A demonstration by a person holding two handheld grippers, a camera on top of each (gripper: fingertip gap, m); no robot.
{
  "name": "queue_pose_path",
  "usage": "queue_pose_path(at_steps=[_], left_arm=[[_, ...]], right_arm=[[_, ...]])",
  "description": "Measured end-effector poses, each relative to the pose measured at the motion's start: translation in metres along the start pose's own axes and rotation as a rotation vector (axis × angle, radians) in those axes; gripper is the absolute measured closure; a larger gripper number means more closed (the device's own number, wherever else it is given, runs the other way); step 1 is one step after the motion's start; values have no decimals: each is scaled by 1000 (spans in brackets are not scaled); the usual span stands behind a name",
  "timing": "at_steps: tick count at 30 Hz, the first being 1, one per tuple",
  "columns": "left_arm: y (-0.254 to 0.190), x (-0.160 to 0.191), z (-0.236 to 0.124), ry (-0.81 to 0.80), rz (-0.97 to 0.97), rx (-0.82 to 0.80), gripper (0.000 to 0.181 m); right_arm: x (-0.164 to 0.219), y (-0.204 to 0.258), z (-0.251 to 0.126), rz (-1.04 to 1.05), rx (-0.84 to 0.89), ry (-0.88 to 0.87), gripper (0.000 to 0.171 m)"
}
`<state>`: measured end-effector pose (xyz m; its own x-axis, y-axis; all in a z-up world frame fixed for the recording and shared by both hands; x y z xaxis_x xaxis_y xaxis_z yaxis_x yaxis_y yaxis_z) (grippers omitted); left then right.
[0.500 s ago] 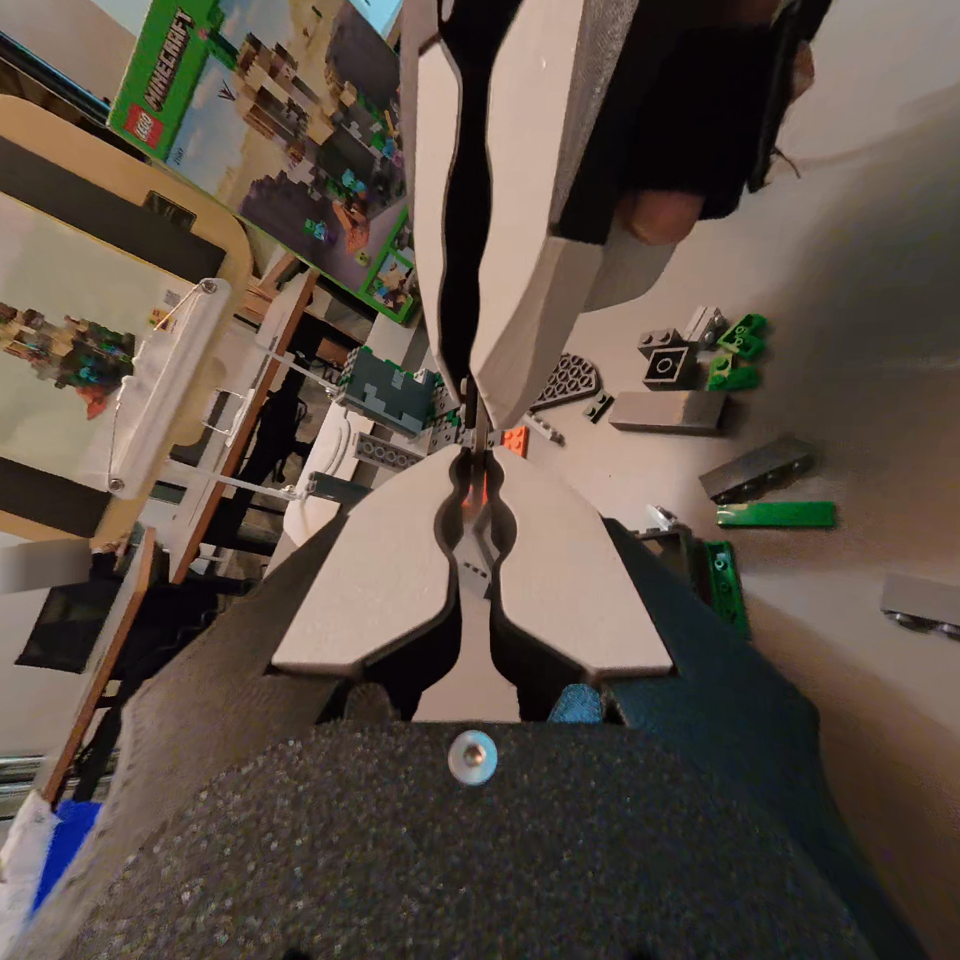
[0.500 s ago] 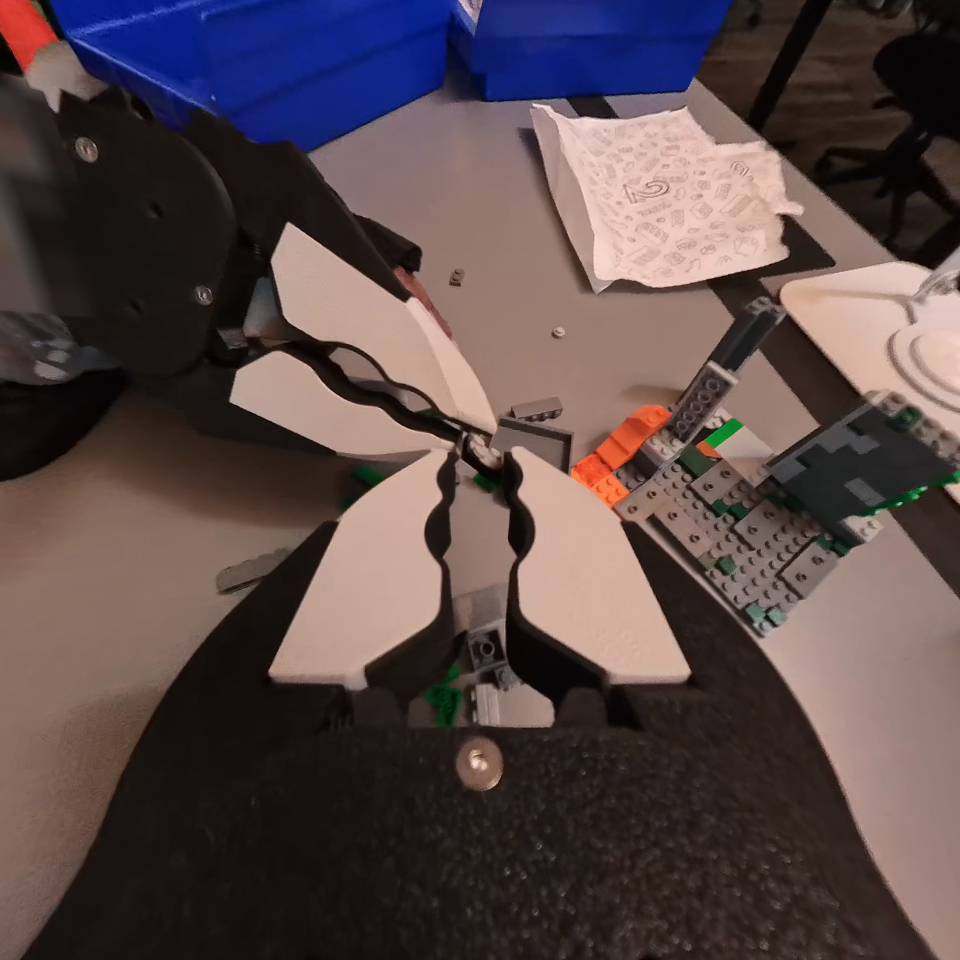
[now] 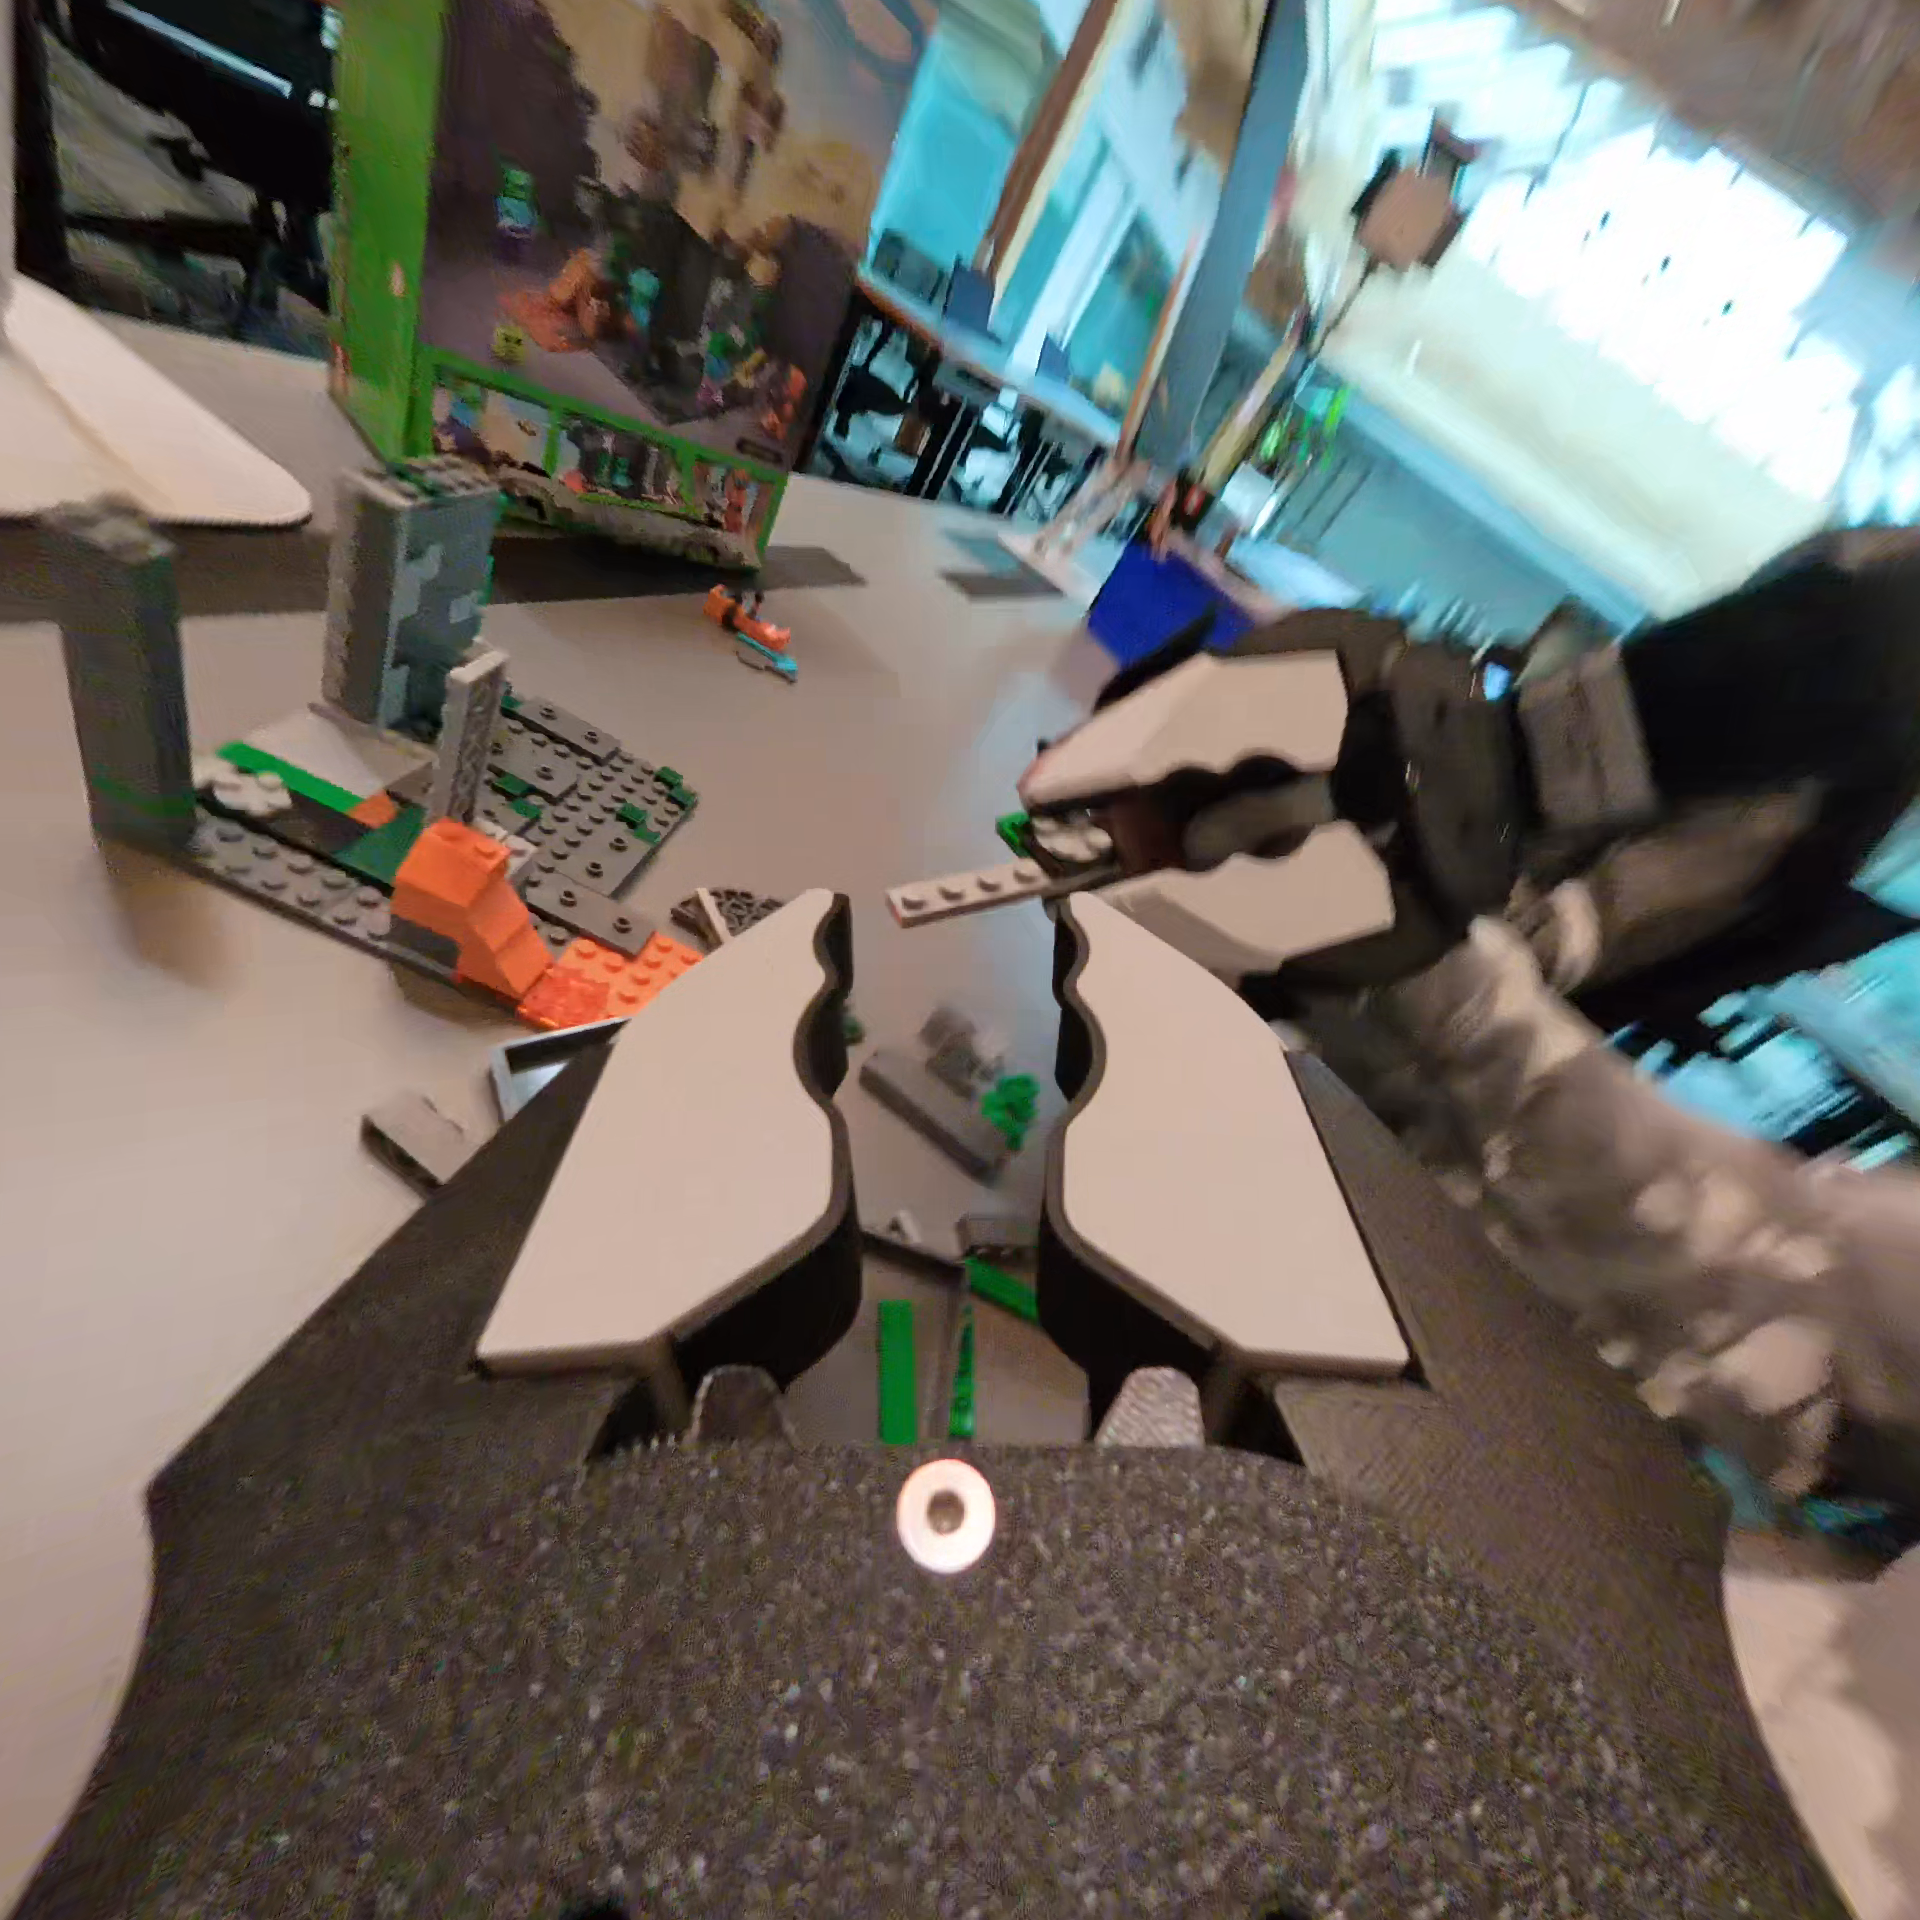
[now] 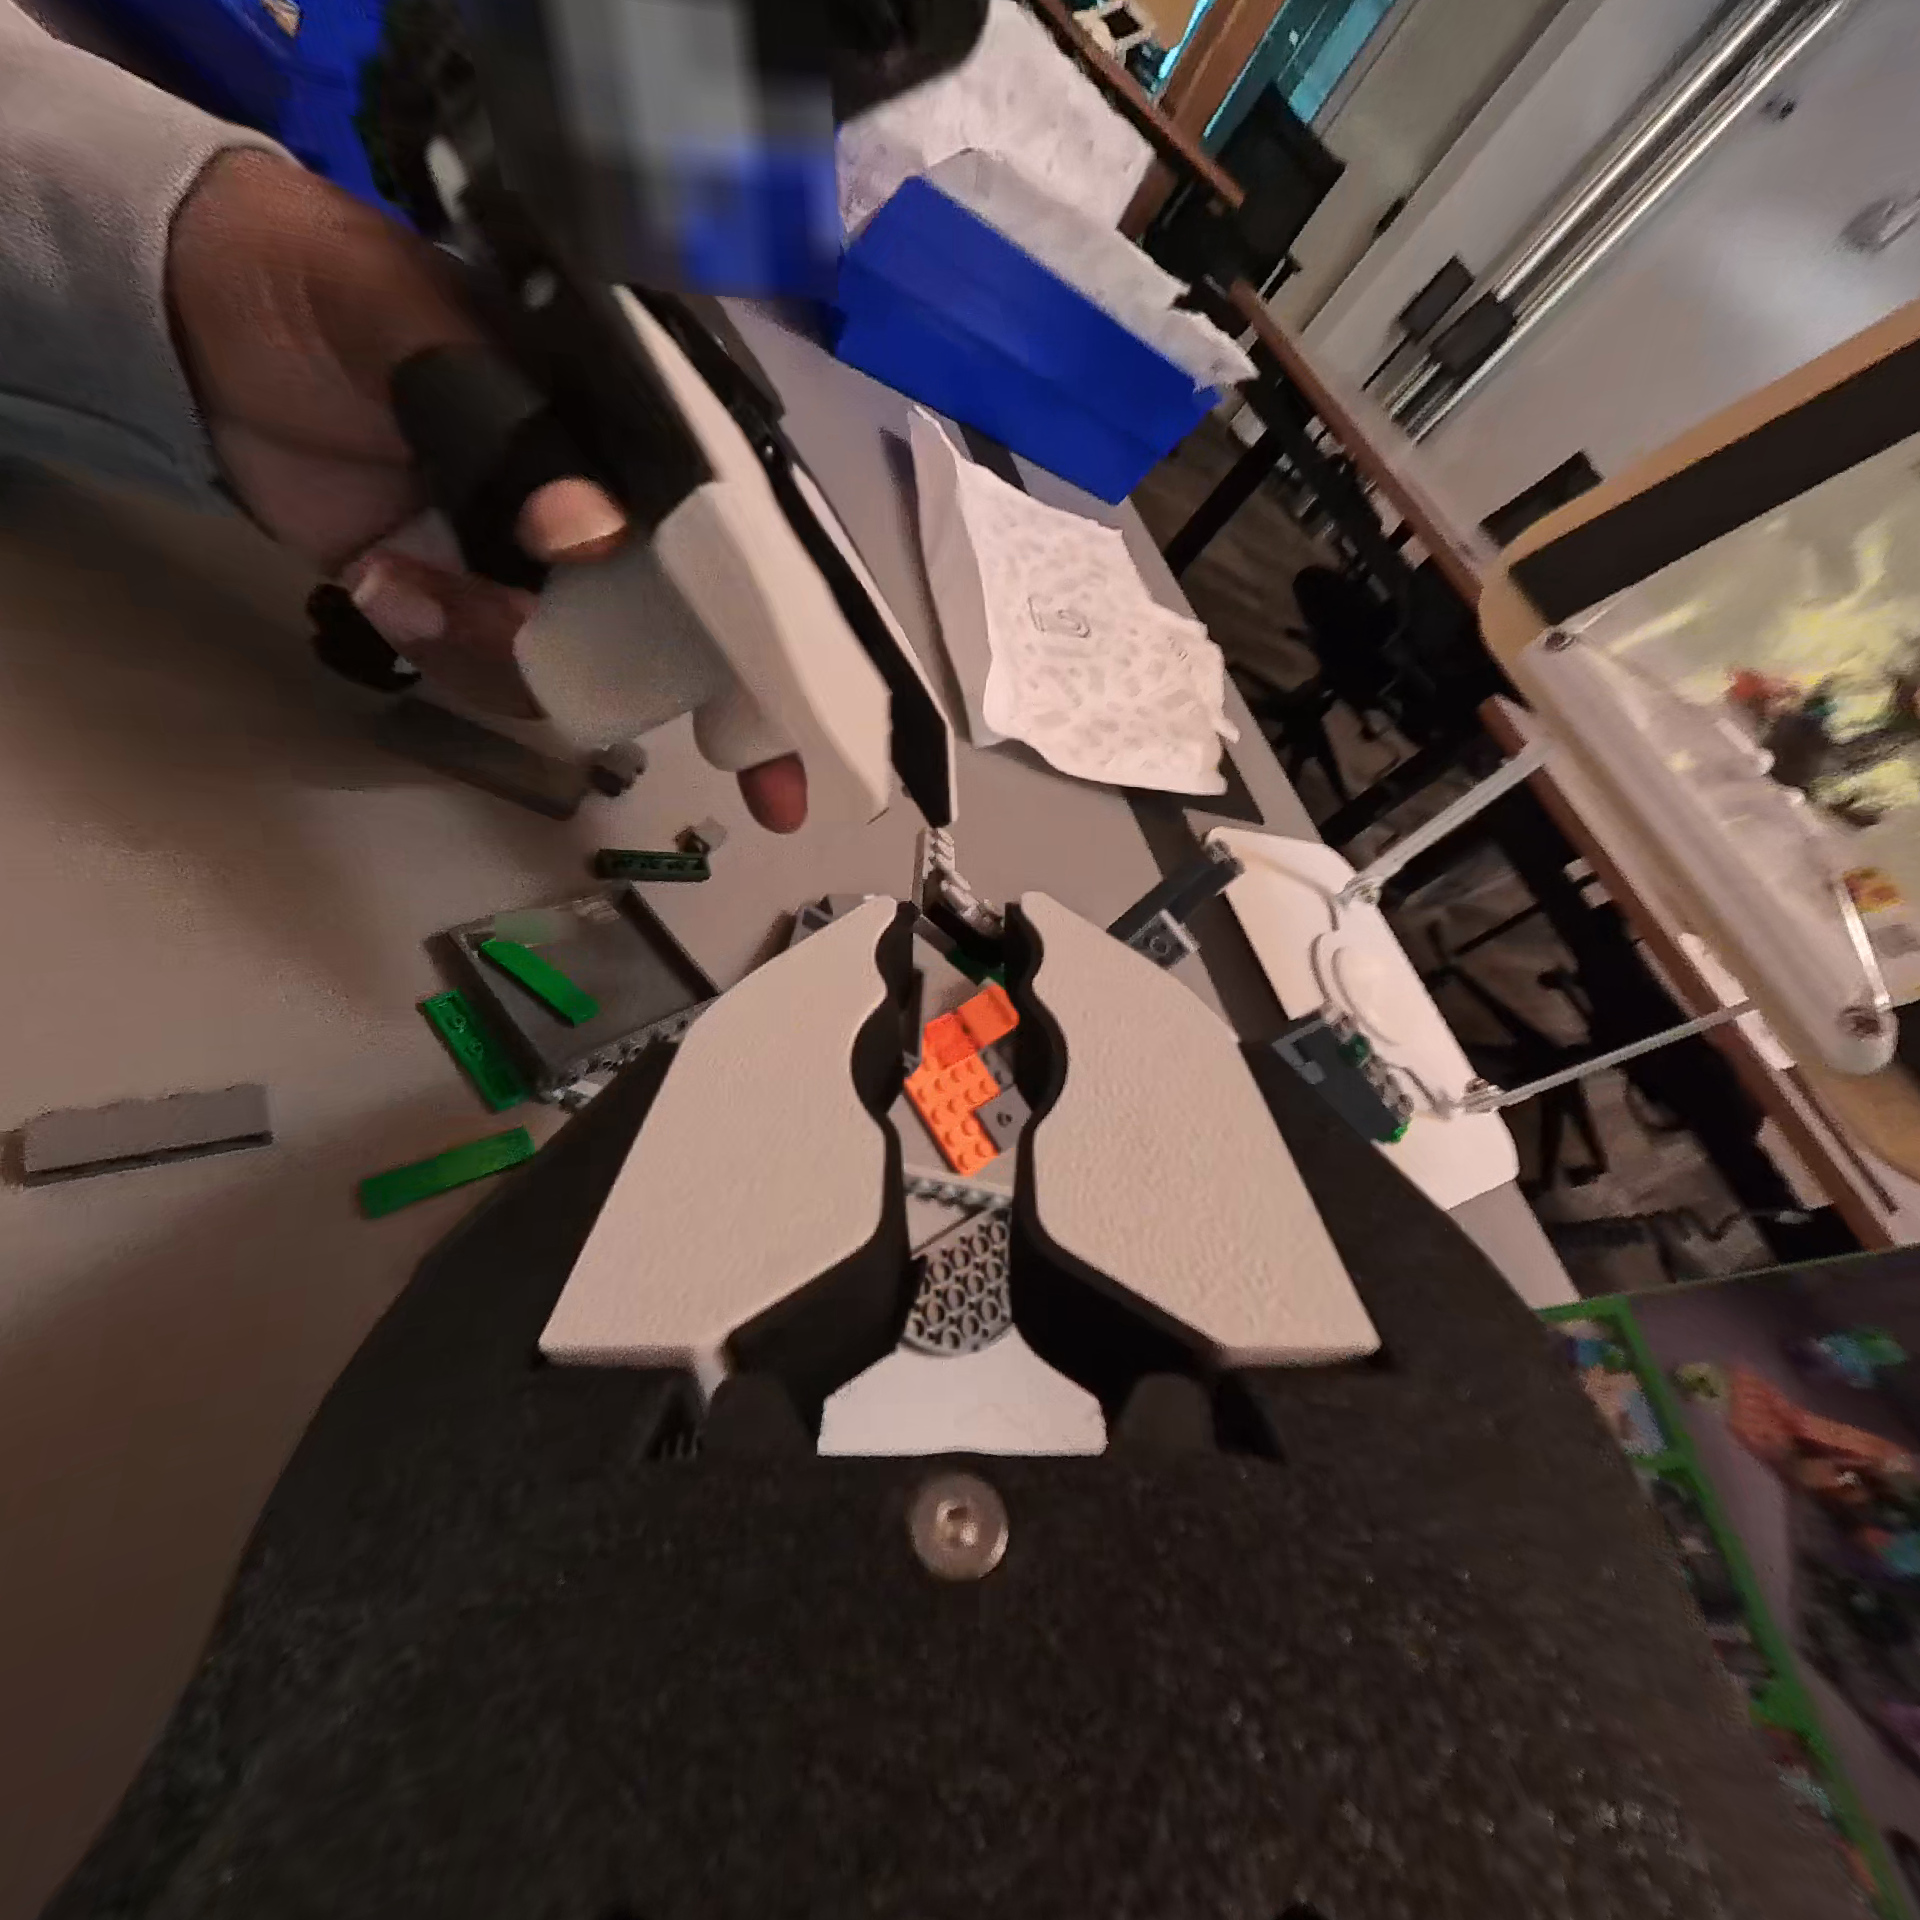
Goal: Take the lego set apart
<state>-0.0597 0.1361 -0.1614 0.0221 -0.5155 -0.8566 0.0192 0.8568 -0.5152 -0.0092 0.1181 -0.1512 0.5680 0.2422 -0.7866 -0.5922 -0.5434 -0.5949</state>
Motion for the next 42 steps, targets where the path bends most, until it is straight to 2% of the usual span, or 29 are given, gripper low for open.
queue_pose_path(at_steps=[4, 9, 15, 18, 24, 29, 34, 38, 42], left_arm=[[6, -3, -5, -98, -238, 64, 147], [-6, -8, 0, -203, -436, 234, 150], [-10, -13, 0, -249, -463, 257, 168], [-10, -16, -2, -239, -374, 203, 173], [-18, -24, -6, -125, 1, 41, 173], [-23, -17, -3, 19, 271, -51, 174], [-27, -8, 3, 121, 451, -95, 174], [-26, -4, 5, 168, 519, -121, 173], [-22, -4, 6, 150, 499, -155, 173]], right_arm=[[-9, 4, 1, -21, 14, -41, 155], [-20, 4, 2, -21, 40, -86, 155], [-18, 5, 5, -43, 69, -82, 155], [-11, 8, 11, -36, 71, -45, 155], [-11, 8, 9, 125, 1, -18, 151], [-14, 9, 8, 186, -29, -7, 149], [-9, 13, 9, 186, -53, 36, 151], [-6, 16, 8, 154, -67, 50, 154], [-3, 14, 12, 120, -27, 80, 154]])
Point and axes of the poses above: each gripper's, where its closed fingertips meet, z out along the fingers, x out of its underside, y = z × x across the jaws, the point moved 2 cm from there along -z, back along the fingers, and after that the axes turned 13 degrees about x, right-handed, at the moved point
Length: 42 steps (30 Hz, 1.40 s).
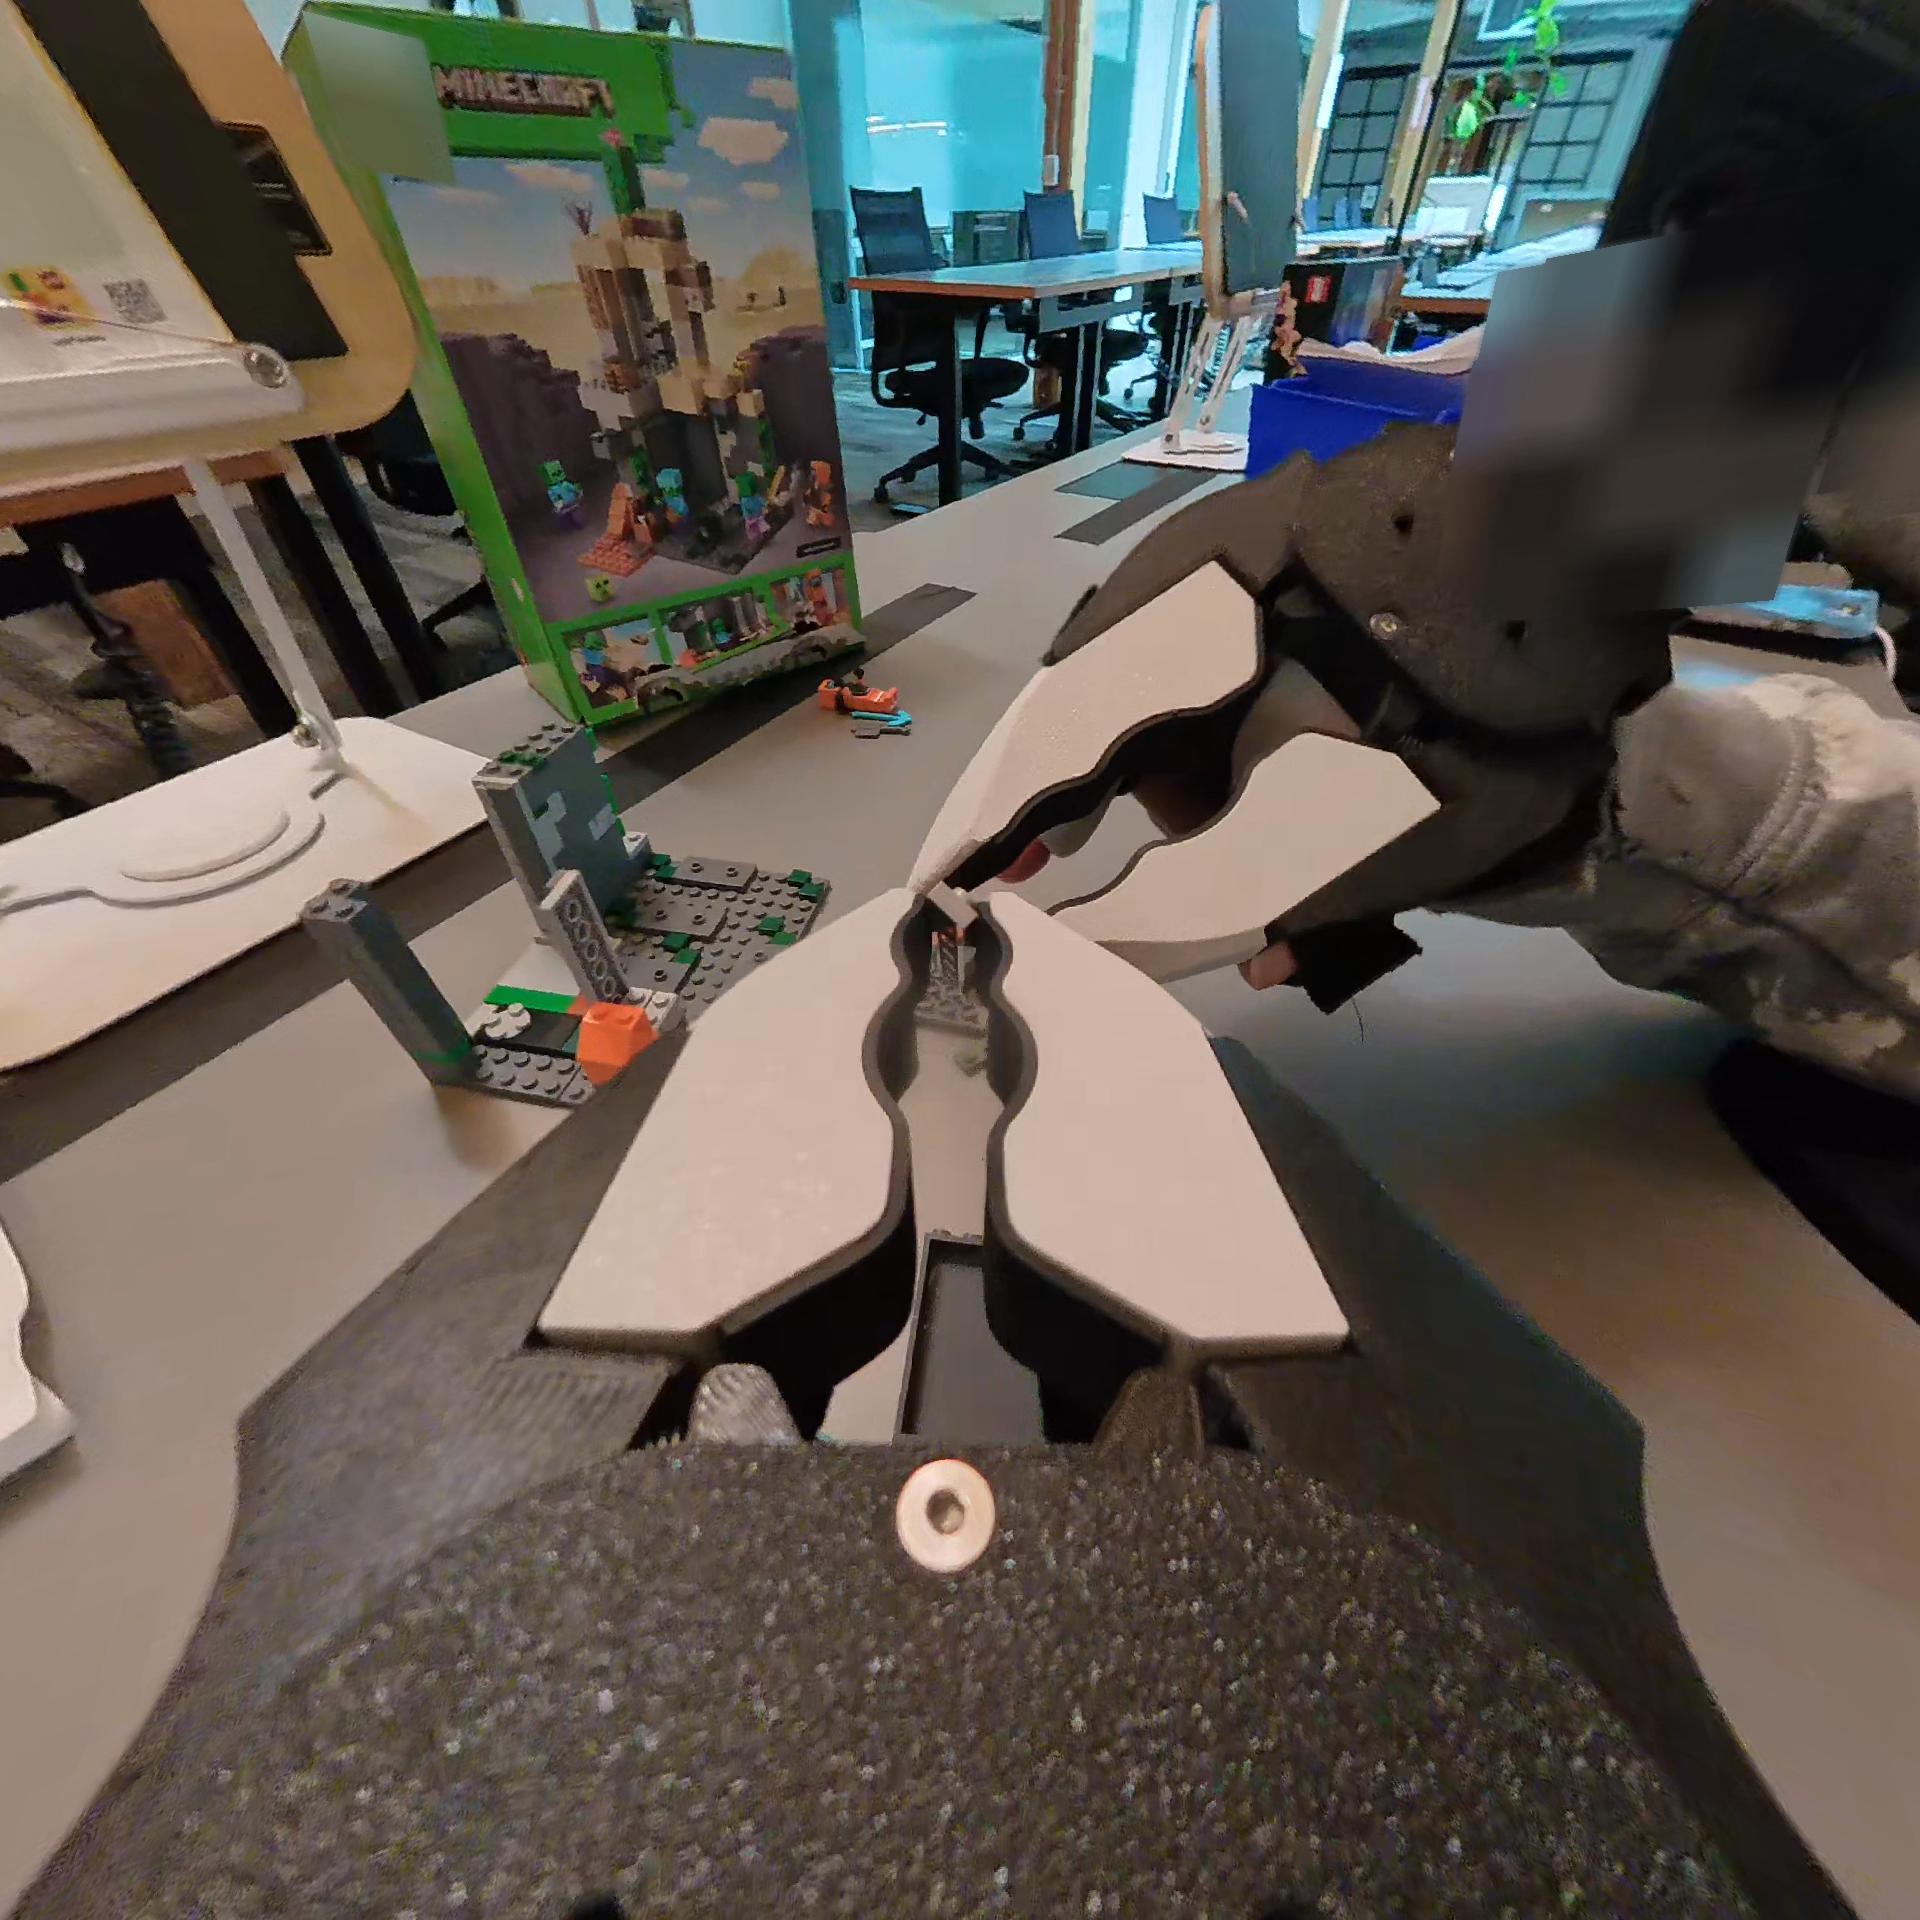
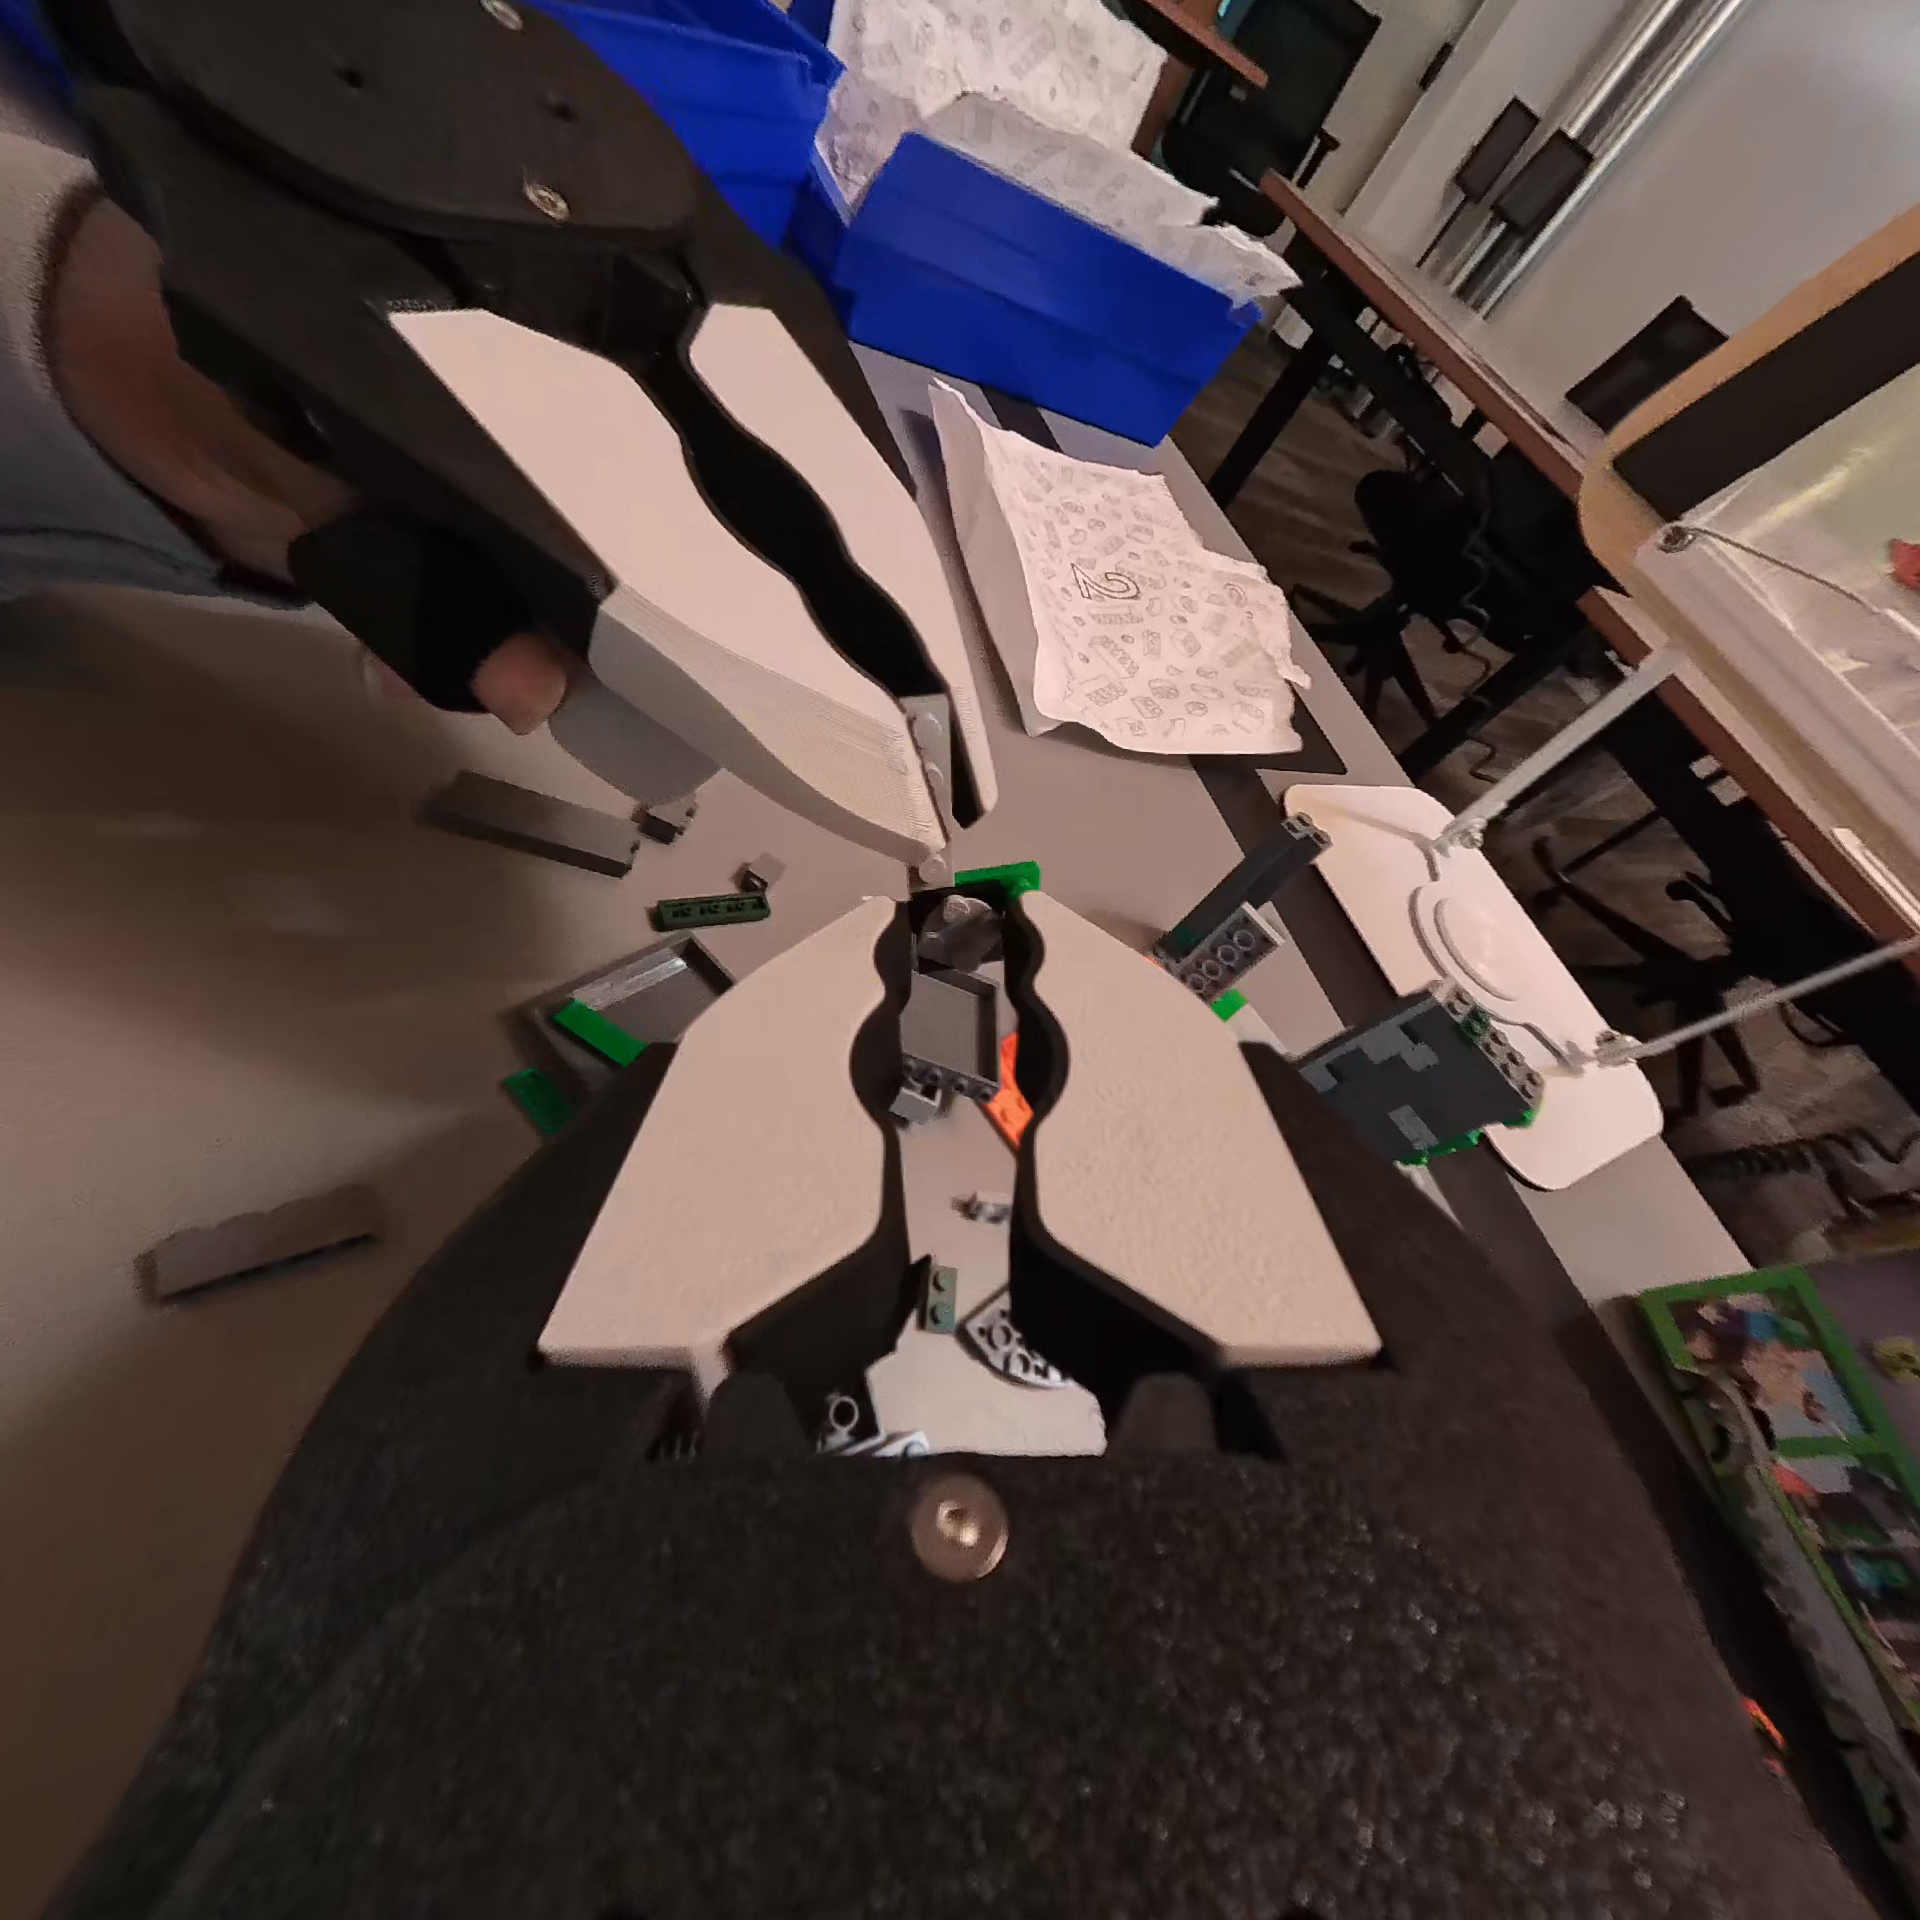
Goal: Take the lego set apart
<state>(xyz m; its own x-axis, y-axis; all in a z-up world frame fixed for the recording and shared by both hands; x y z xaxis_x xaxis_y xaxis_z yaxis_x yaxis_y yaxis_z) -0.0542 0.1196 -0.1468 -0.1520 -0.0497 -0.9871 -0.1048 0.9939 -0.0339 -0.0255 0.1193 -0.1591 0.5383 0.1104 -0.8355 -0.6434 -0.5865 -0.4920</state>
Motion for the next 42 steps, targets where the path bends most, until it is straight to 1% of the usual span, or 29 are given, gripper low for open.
queue_pose_path(at_steps=[4, 6, 10, 12, 14, 17, 23, 27, 30, 31, 32, 33, 34, 35, 36, 39, 40, 42], left_arm=[[5, 0, 1, -29, -70, -22, 161], [5, -1, 2, -48, -104, -12, 159], [7, -1, 3, -66, -146, -21, 164], [7, 0, 4, -71, -173, -7, 169], [8, 1, 4, -58, -181, -12, 170], [9, 1, 2, -9, -136, -31, 174], [6, 3, 3, 68, -61, -38, 173], [4, 3, 5, 94, -24, -28, 173], [1, -2, 6, 70, -48, 8, 173], [7, -1, 5, 81, -48, -33, 175], [29, 5, -8, 127, 10, -183, 175], [35, 6, -19, 78, -70, -152, 175], [31, -1, -27, 2, -153, -76, 176], [27, -6, -28, 11, -89, -86, 176], [20, -8, -21, 33, -43, -81, 175], [4, -9, 1, 62, -19, -27, 175], [1, -10, 3, 66, -2, -20, 176], [-2, -6, 1, 60, -29, 12, 176]], right_arm=[[-1, -9, 2, -17, 80, 13, 154], [-2, -11, 2, -22, 94, 6, 154], [-7, -5, 1, -62, 90, -22, 154], [-7, -4, 2, -103, 110, -18, 155], [-7, -4, 3, -153, 139, -8, 155], [-6, -4, 5, -163, 148, -3, 155], [-4, -3, 3, -141, 95, -2, 155], [-2, -4, -1, -119, 69, -11, 155], [-5, -8, -8, -81, 49, -34, 155], [-6, -10, -12, -60, 37, -45, 155], [-10, -15, -21, -22, 30, -77, 155], [-17, -27, -34, 40, 35, -129, 156], [-22, -34, -46, 72, 33, -159, 156], [-24, -36, -52, 53, 36, -160, 156], [-27, -34, -53, 32, 31, -161, 156], [-36, -18, -47, 21, -30, -186, 155], [-35, -16, -46, 26, -43, -188, 155], [-31, -18, -47, 72, -63, -196, 155]])
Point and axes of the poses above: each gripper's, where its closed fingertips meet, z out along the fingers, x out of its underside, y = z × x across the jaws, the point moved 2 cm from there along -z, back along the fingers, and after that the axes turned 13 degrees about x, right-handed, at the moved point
